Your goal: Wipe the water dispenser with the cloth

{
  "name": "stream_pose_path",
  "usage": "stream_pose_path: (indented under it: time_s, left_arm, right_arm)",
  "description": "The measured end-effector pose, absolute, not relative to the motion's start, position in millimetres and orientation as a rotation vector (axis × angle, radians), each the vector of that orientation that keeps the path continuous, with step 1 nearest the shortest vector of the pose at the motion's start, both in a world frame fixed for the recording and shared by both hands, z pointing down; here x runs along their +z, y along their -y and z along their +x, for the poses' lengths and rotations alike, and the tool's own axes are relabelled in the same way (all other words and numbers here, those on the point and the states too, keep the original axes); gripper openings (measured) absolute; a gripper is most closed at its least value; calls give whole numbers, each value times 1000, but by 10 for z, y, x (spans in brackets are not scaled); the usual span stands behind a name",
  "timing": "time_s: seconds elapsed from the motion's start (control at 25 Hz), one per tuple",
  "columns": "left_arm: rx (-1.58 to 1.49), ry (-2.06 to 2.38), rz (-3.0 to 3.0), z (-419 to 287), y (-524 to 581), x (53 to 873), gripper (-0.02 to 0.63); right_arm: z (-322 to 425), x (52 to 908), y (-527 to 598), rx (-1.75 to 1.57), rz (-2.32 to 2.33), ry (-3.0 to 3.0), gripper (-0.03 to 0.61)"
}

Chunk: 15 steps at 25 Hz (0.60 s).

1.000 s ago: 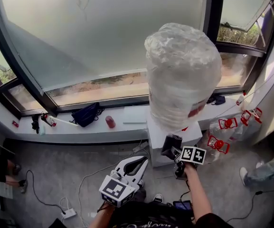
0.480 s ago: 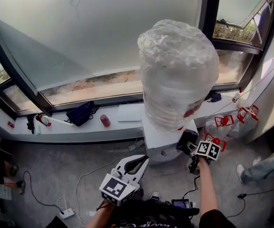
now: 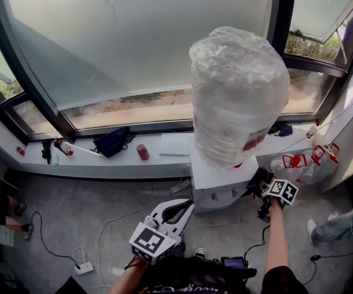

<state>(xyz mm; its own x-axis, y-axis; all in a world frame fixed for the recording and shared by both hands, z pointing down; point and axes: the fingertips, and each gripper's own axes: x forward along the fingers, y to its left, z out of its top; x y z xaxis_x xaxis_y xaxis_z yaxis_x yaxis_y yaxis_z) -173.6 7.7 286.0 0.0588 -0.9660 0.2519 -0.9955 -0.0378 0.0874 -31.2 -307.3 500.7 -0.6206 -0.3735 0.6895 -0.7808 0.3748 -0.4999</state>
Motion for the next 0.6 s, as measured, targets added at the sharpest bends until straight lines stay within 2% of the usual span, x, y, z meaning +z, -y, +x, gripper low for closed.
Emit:
stream_pose_path:
  time_s: [0.24,0.6]
  left_arm:
    - [194,2021,2098,-1659,-144,2844,20]
    - [185,2020,2075,-1493,-288,2892,20]
  right_arm:
    - [-302,4772,2913,843,898,2312,106]
    - [-726,4788,1906,603,561,2405,106]
